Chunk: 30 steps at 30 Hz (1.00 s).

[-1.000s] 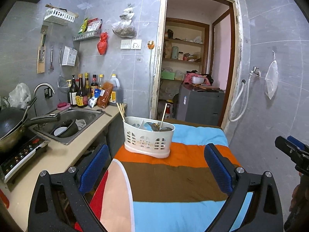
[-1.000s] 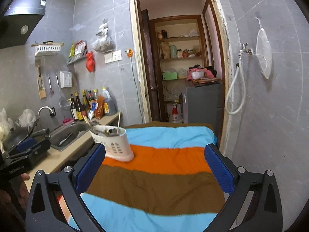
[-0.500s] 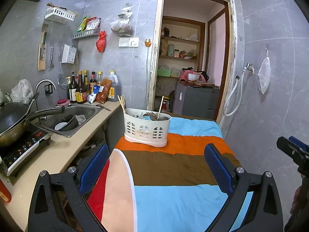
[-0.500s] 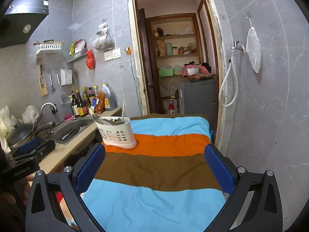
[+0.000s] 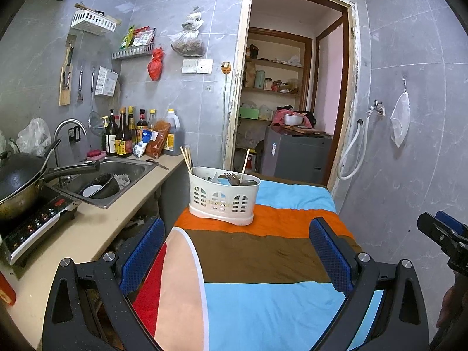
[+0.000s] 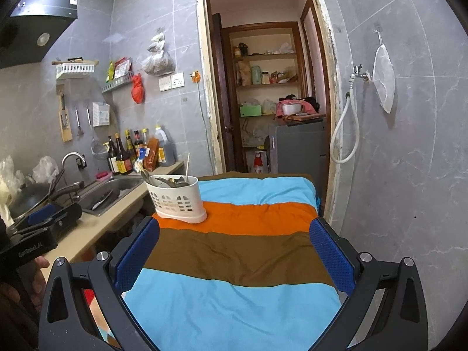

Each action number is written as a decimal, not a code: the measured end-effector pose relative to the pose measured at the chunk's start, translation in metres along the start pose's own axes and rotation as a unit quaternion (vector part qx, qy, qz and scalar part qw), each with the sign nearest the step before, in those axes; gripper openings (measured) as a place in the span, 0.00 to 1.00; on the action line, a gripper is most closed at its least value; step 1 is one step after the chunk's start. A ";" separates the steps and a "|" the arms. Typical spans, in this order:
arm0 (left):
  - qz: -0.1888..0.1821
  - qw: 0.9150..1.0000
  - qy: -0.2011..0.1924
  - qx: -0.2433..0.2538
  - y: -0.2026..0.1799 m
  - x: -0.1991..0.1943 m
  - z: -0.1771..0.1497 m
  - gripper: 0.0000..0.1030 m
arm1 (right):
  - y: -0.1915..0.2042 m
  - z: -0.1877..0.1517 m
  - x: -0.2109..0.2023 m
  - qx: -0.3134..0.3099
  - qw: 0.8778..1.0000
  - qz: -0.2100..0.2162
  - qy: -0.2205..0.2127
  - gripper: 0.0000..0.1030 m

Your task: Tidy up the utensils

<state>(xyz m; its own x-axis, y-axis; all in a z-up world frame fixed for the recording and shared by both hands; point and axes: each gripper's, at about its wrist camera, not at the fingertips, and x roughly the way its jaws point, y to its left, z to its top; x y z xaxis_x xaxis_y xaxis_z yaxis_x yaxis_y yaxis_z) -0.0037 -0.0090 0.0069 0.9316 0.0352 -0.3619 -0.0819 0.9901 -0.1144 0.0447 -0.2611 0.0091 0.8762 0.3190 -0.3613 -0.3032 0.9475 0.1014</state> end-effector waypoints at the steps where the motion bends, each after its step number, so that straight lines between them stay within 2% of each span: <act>1: 0.000 1.000 0.000 0.000 0.000 0.000 0.000 0.94 | 0.000 0.000 0.000 0.000 1.000 0.000 0.000 1.00; 30: 0.000 1.000 -0.001 0.000 0.003 0.002 0.002 0.94 | 0.001 0.002 0.001 0.001 1.000 0.000 0.002 1.00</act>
<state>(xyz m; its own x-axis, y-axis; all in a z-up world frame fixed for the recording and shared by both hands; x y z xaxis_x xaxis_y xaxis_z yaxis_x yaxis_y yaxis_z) -0.0016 -0.0053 0.0075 0.9321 0.0353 -0.3604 -0.0818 0.9901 -0.1144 0.0458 -0.2598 0.0103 0.8749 0.3192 -0.3642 -0.3025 0.9475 0.1037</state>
